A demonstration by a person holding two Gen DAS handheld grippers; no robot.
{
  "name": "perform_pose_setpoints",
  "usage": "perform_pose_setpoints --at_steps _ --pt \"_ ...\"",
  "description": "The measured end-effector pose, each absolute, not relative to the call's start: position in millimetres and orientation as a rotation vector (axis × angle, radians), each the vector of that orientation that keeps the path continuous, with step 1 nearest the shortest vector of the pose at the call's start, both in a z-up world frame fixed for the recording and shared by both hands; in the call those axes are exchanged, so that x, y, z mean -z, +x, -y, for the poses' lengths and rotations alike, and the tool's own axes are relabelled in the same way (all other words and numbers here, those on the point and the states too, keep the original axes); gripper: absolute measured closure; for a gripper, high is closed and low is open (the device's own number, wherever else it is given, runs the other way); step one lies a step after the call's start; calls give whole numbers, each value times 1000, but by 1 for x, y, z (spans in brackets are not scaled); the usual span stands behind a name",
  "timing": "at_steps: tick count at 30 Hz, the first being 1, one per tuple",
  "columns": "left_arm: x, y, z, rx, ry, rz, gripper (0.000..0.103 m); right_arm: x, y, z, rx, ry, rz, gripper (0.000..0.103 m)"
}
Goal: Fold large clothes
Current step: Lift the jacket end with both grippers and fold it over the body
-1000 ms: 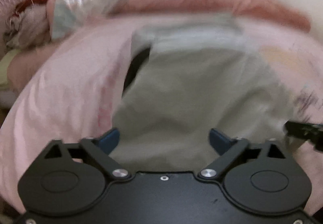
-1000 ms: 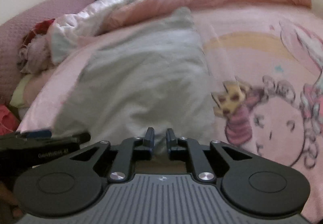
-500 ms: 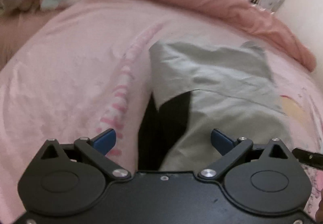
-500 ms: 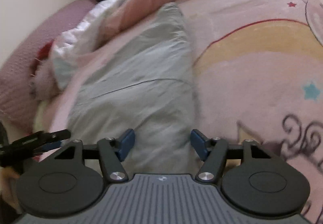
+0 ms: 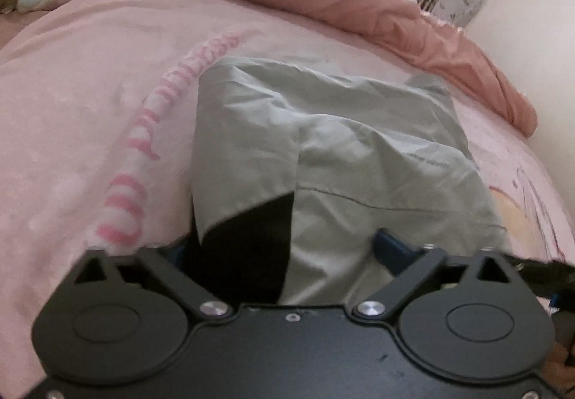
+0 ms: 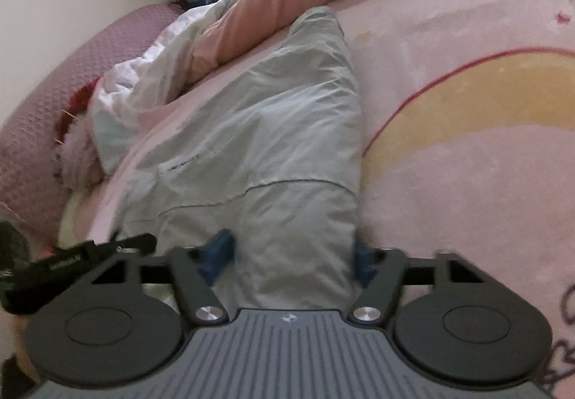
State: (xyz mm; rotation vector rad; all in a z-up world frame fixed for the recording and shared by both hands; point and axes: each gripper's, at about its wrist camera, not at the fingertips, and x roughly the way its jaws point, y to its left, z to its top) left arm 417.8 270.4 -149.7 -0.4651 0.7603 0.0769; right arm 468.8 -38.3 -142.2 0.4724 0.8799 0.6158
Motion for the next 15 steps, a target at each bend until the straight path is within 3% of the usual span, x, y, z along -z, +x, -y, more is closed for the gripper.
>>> perform_pose_setpoints --at_steps 1,4,6,15 --pt "146 409 -266 -75 -488 -737 45 139 465 39 -612 463 -861 49" --pt "131 404 -241 -109 -360 -679 65 113 452 36 -605 416 -807 70" --pt "115 400 -221 -141 -287 -645 73 89 450 33 -619 406 -780 73" --pt "6 380 -149 12 -347 -446 75 -6 440 140 -615 393 -644 74"
